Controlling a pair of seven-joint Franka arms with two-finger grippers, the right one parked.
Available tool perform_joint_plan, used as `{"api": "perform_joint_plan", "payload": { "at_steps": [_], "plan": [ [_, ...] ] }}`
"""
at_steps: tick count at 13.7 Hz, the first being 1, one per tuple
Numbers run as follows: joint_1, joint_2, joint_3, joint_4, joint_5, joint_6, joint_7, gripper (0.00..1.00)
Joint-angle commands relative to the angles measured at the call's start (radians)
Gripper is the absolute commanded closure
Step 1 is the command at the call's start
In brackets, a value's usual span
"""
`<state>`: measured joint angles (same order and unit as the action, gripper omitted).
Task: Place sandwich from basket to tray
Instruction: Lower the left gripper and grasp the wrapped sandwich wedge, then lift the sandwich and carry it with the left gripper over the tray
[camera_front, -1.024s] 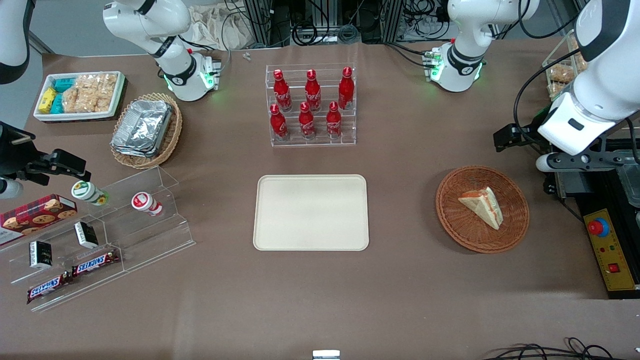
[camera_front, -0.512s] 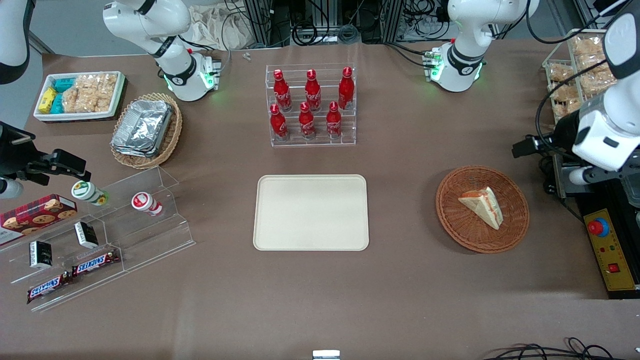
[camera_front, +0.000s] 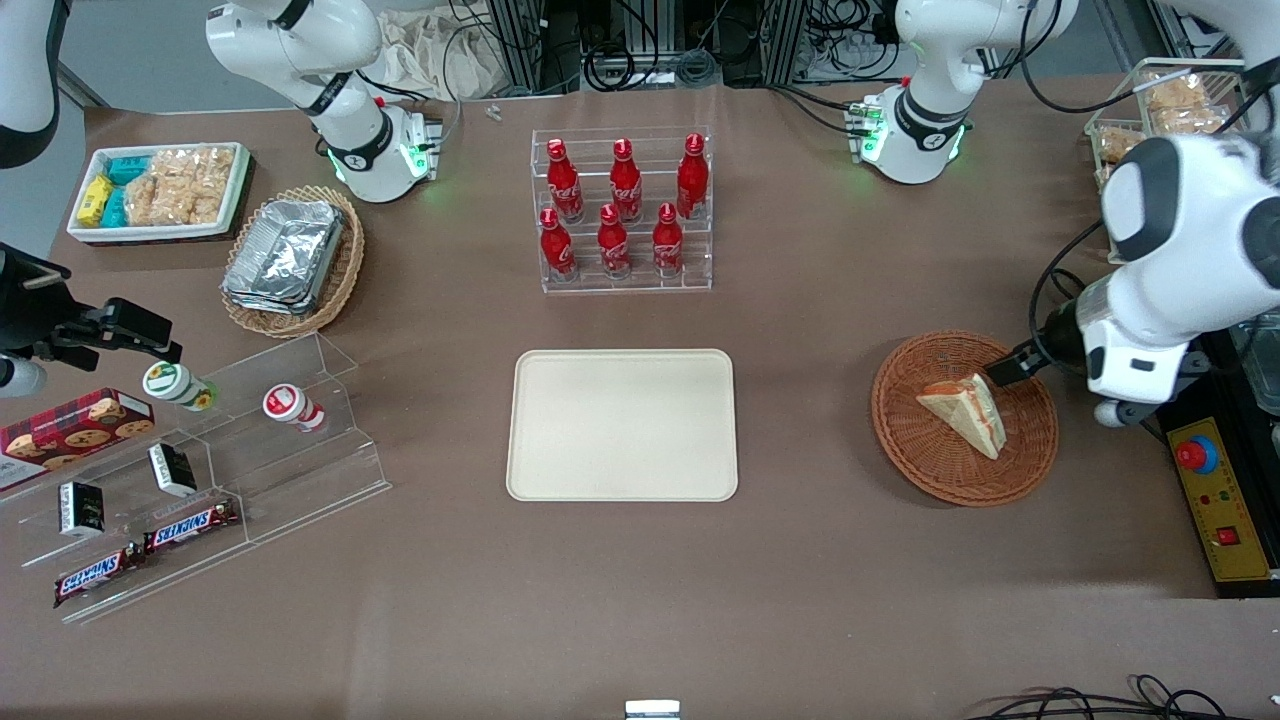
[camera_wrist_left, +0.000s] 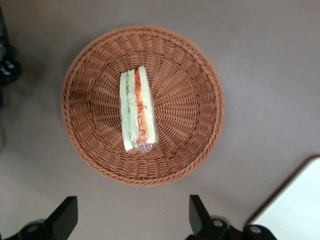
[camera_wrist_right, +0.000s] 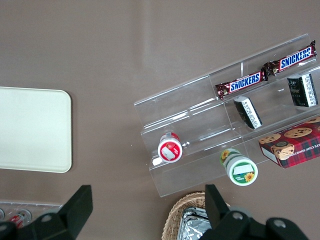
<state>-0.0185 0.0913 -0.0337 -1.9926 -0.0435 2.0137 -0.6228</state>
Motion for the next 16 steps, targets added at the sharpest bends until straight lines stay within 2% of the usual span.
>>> {"api": "perform_joint_plan", "payload": {
  "at_steps": [1,4,9,10,11,12,15,16],
  "plan": [
    [0.006,-0.019,0.017,-0.141,0.017,0.167,-0.037,0.0],
    [0.006,0.048,0.029,-0.207,0.016,0.337,-0.058,0.0],
    [-0.008,0.205,0.029,-0.216,0.017,0.542,-0.172,0.0],
    [-0.008,0.215,0.029,-0.216,0.017,0.543,-0.172,0.23],
    [-0.008,0.217,0.029,-0.219,0.019,0.543,-0.166,0.87],
    [-0.008,0.219,0.029,-0.221,0.025,0.542,-0.161,1.0],
    [-0.004,0.194,0.029,-0.221,0.031,0.524,-0.157,1.0],
    [-0.004,0.145,0.024,-0.215,0.031,0.46,-0.155,1.0]
  ]
}}
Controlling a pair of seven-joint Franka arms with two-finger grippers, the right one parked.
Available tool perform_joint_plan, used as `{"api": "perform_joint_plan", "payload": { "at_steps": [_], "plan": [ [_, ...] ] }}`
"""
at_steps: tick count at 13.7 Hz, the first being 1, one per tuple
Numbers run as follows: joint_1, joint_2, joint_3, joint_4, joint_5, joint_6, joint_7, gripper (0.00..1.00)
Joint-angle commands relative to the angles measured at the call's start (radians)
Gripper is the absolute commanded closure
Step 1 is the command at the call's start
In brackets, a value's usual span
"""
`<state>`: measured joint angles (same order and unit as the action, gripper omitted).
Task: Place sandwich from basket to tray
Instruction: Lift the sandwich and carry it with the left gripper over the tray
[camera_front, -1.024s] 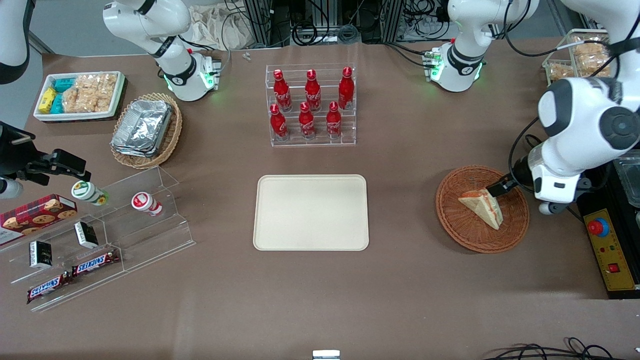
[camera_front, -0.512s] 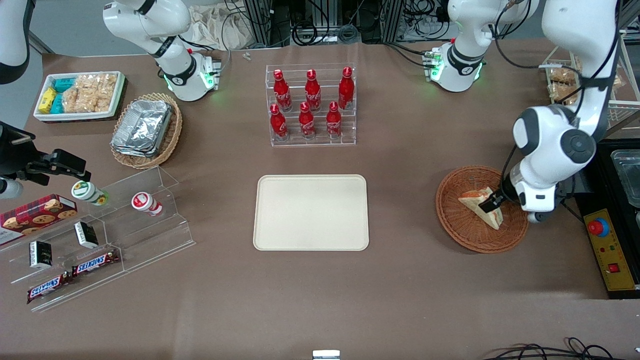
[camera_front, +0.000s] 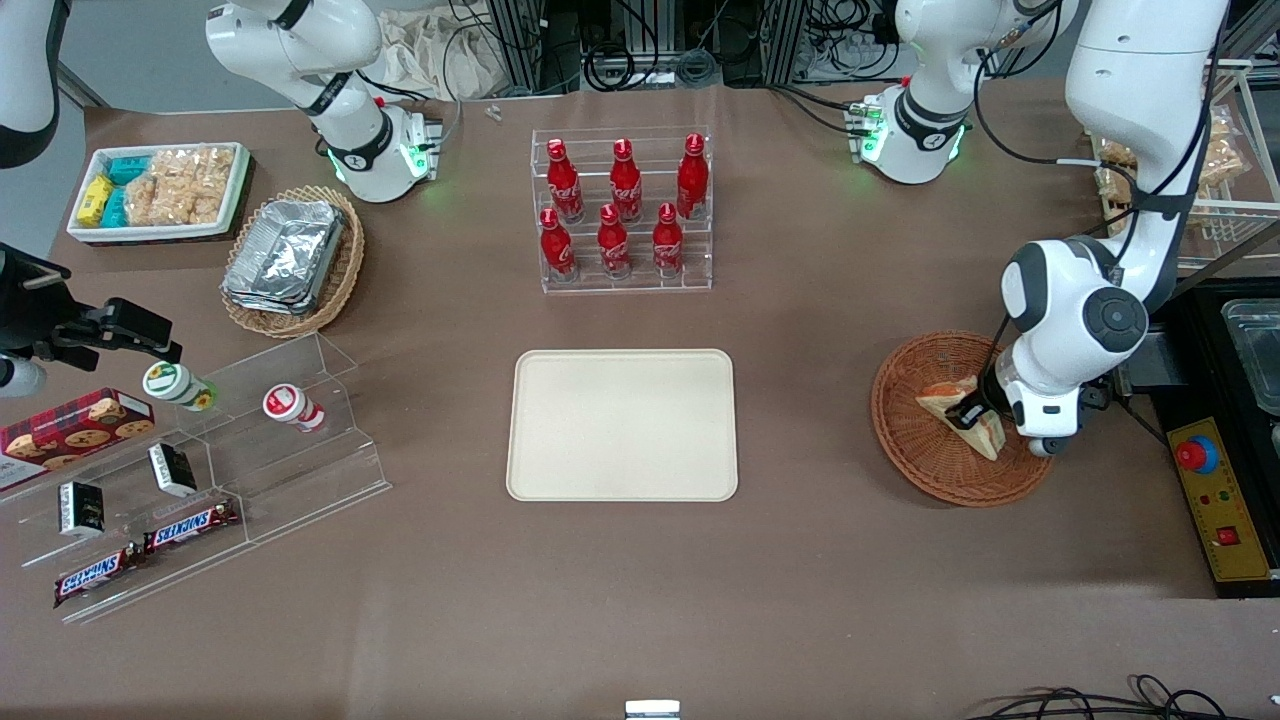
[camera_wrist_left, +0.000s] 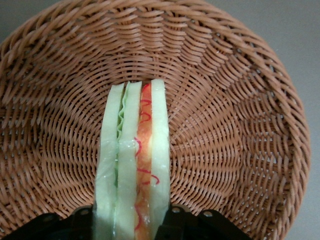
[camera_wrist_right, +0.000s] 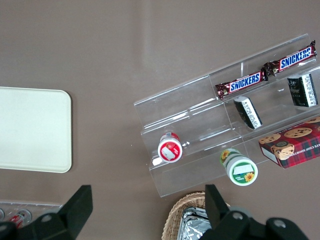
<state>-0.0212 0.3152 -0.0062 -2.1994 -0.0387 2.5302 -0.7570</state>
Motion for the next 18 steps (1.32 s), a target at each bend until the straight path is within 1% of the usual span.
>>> {"api": "perform_joint_plan", "payload": {
  "at_steps": [1,3,4,6,7,8,9,11,12,13,15,16,17,18],
  "plan": [
    [-0.005,-0.134,-0.008,0.006,0.026,-0.165,-0.016,1.0],
    [-0.006,-0.237,-0.055,0.068,0.023,-0.356,0.025,1.0],
    [-0.008,-0.258,-0.064,0.119,0.016,-0.445,0.078,1.0],
    [-0.006,-0.259,-0.139,0.22,0.0,-0.6,0.213,1.0],
    [-0.008,-0.252,-0.168,0.263,-0.036,-0.643,0.301,1.0],
    [-0.008,-0.248,-0.195,0.28,-0.091,-0.649,0.376,1.0],
    [-0.009,-0.237,-0.237,0.286,-0.105,-0.639,0.422,1.0],
    [-0.023,-0.185,-0.345,0.309,-0.095,-0.563,0.417,1.0],
    [-0.037,-0.164,-0.375,0.308,-0.093,-0.501,0.385,1.0],
    [-0.066,-0.139,-0.392,0.311,-0.086,-0.446,0.31,1.0],
    [-0.144,-0.067,-0.394,0.348,-0.028,-0.36,0.179,1.0],
    [-0.175,-0.003,-0.394,0.389,0.014,-0.349,0.123,1.0],
    [-0.21,0.055,-0.394,0.418,0.084,-0.341,0.082,1.0],
    [-0.232,0.115,-0.394,0.447,0.138,-0.303,0.033,1.0]
  ]
}}
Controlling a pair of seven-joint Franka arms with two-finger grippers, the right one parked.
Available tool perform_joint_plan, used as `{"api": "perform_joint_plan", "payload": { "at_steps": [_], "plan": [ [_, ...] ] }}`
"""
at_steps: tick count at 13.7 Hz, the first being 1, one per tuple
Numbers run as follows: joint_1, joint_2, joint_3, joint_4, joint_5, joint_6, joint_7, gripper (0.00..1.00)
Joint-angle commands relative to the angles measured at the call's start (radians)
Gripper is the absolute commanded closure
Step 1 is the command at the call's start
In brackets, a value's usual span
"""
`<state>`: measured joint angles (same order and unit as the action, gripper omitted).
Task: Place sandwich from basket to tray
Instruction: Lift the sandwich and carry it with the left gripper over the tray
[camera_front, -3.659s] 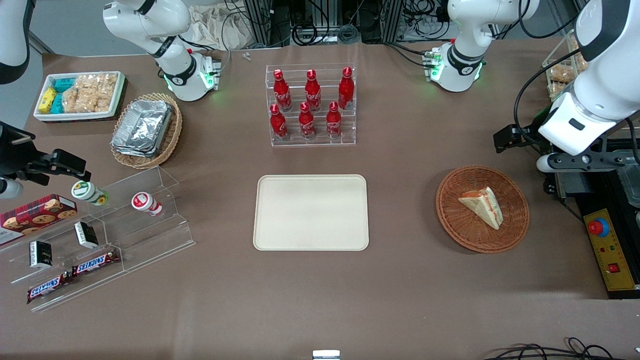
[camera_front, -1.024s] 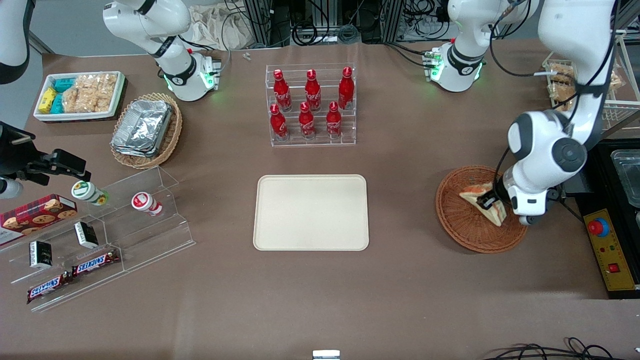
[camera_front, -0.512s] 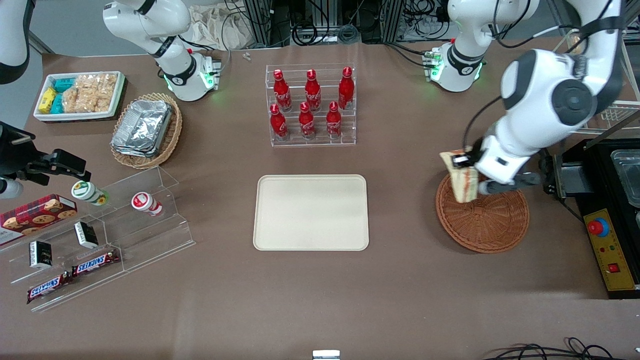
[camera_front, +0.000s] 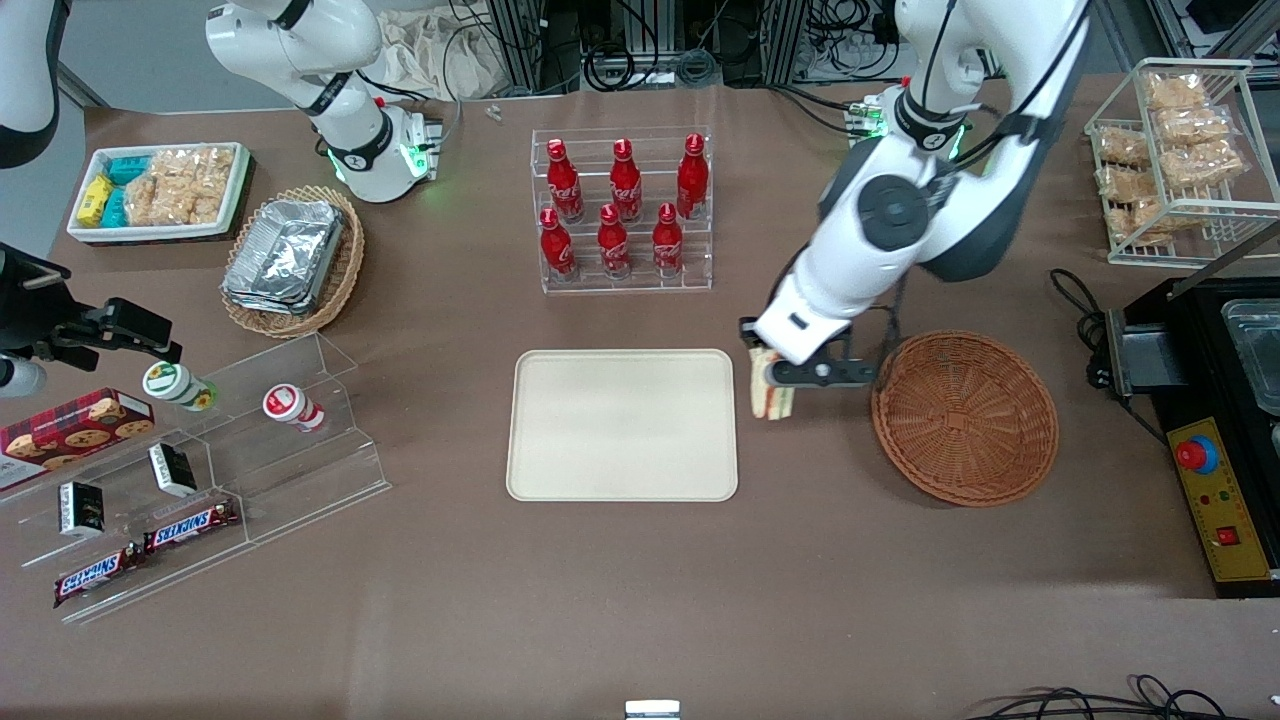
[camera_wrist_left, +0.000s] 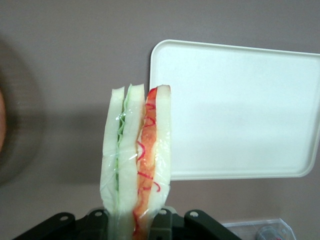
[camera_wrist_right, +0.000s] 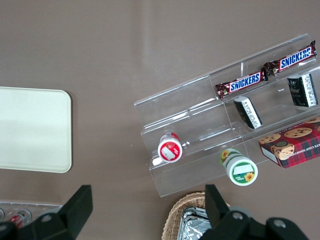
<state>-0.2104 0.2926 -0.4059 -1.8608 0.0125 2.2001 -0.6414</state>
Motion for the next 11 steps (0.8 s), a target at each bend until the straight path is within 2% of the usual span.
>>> {"api": "perform_joint_plan", "payload": {
  "at_steps": [1,3,7,8,9,10,11],
  "plan": [
    [-0.049,0.189,0.006,0.132,0.127,0.096,-0.151,1.0],
    [-0.085,0.261,0.007,0.146,0.205,0.15,-0.22,1.0],
    [-0.093,0.365,0.007,0.169,0.297,0.179,-0.225,1.0],
    [-0.093,0.382,0.007,0.169,0.32,0.181,-0.23,0.81],
    [-0.096,0.385,0.007,0.169,0.326,0.181,-0.239,0.21],
    [-0.098,0.381,0.007,0.17,0.327,0.181,-0.242,0.0],
    [-0.098,0.379,0.007,0.182,0.325,0.179,-0.247,0.0]
  ]
}}
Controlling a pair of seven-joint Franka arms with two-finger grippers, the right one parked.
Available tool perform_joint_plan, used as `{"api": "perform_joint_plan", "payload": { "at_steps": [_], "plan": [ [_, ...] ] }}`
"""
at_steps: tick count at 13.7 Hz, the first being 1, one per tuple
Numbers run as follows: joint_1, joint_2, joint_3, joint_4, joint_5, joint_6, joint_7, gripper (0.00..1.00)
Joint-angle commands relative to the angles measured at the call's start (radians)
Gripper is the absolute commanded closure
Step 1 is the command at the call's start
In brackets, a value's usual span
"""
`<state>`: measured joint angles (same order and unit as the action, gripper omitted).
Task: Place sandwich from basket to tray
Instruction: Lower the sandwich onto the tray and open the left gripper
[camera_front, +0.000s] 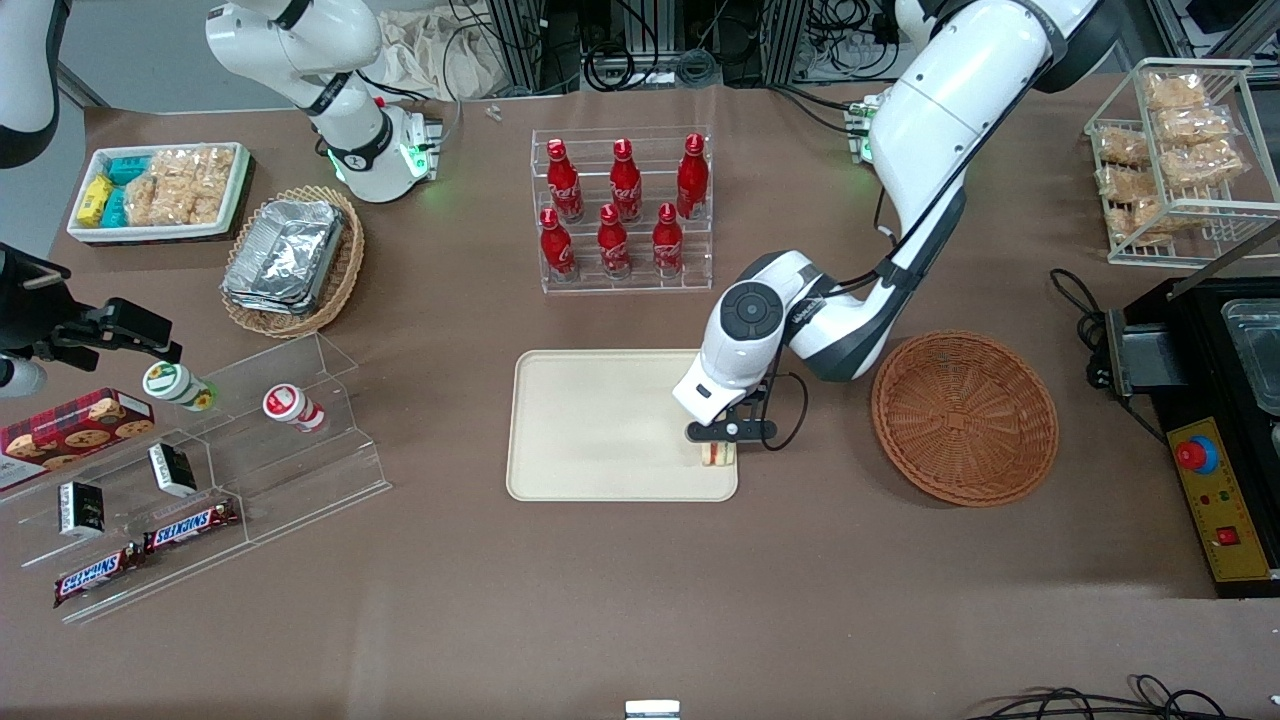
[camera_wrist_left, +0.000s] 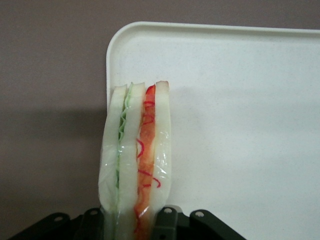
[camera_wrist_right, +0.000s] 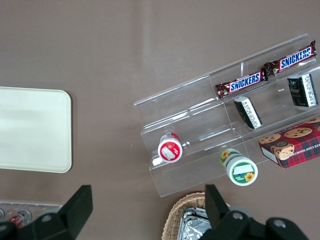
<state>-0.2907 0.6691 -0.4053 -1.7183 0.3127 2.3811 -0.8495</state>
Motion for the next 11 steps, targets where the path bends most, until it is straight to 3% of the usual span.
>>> {"api": "perform_joint_plan", "payload": {
  "at_steps": [1,5,11],
  "plan": [
    [-0.018,0.004,0.006,0.051,0.023,-0.002,-0.057,0.0],
    [-0.011,-0.06,0.006,0.098,0.016,-0.029,-0.141,0.0],
    [0.048,-0.212,0.006,0.181,0.002,-0.338,-0.126,0.0]
  ]
}}
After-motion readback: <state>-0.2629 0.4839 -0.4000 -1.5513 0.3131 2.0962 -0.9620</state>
